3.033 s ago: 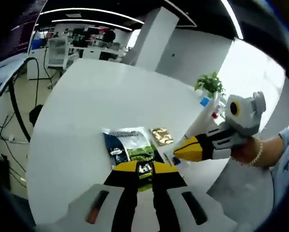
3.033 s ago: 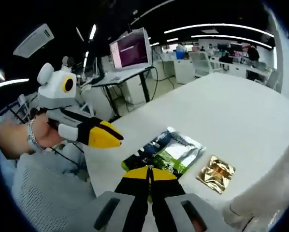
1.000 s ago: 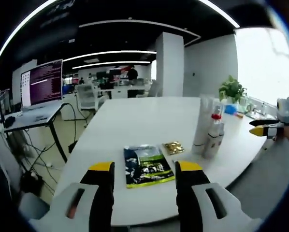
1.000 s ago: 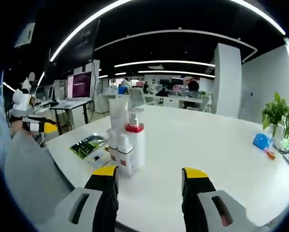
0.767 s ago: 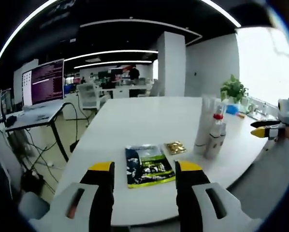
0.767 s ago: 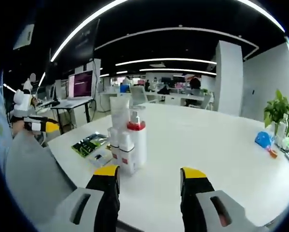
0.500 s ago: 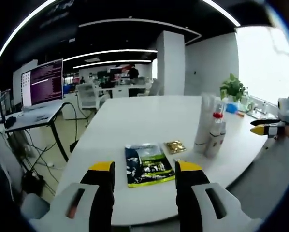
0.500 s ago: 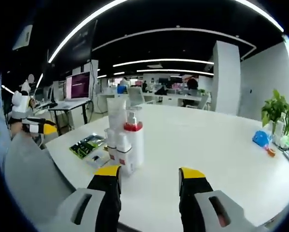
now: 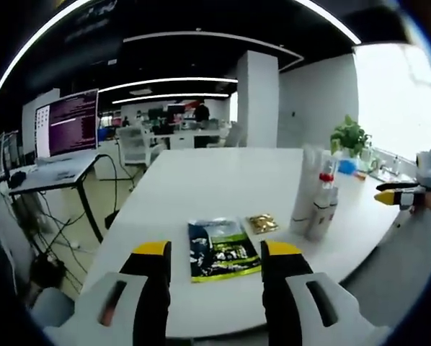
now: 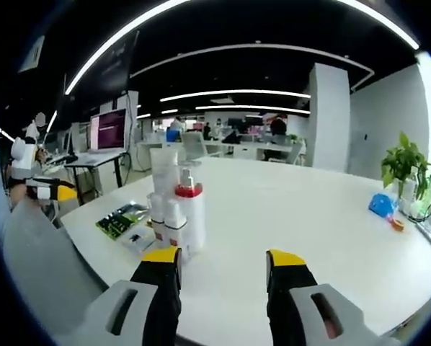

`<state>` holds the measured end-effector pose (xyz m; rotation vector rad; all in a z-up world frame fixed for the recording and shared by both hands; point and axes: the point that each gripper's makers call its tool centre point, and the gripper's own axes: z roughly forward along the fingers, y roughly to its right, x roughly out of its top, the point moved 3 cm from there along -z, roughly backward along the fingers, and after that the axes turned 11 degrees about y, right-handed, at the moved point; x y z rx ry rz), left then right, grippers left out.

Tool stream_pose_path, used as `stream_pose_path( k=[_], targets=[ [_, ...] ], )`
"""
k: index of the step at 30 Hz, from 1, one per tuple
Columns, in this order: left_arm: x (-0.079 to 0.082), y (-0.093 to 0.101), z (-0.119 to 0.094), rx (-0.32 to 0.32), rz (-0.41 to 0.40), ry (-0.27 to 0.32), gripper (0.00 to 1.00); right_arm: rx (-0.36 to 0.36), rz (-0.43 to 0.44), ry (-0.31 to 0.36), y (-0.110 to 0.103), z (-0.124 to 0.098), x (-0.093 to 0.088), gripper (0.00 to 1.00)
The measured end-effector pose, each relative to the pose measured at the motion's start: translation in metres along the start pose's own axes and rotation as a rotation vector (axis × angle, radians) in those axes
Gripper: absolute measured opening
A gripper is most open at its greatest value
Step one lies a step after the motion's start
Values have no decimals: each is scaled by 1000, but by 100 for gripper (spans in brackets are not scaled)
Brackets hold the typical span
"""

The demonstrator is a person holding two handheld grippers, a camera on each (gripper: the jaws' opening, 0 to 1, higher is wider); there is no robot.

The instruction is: Arrange the skincare products in the storage area until every visible bottle or jar stands upright without overlapping.

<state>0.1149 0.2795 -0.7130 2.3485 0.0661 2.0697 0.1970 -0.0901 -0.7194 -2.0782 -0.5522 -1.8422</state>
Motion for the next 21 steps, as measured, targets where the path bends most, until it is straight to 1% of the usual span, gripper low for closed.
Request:
stream_pose_path(
  k=[3, 8, 11, 13, 21],
  targets=[
    [1, -1, 0, 7, -20, 15, 46, 7, -3, -14, -2, 0, -2, 42],
    [-1, 1, 1, -7, -28, 6, 47, 2, 11, -40, -1, 0, -6, 40],
    [-1, 0, 1, -6, -35, 5, 48, 4, 7, -46, -2, 0, -7, 39],
    [-3, -1, 1, -5, -40, 4, 48, 8, 4, -63, -3, 0, -9, 39],
    [-4, -2, 1, -4, -37, 3, 48, 12, 7, -77, -4, 0, -10, 39]
  ],
)
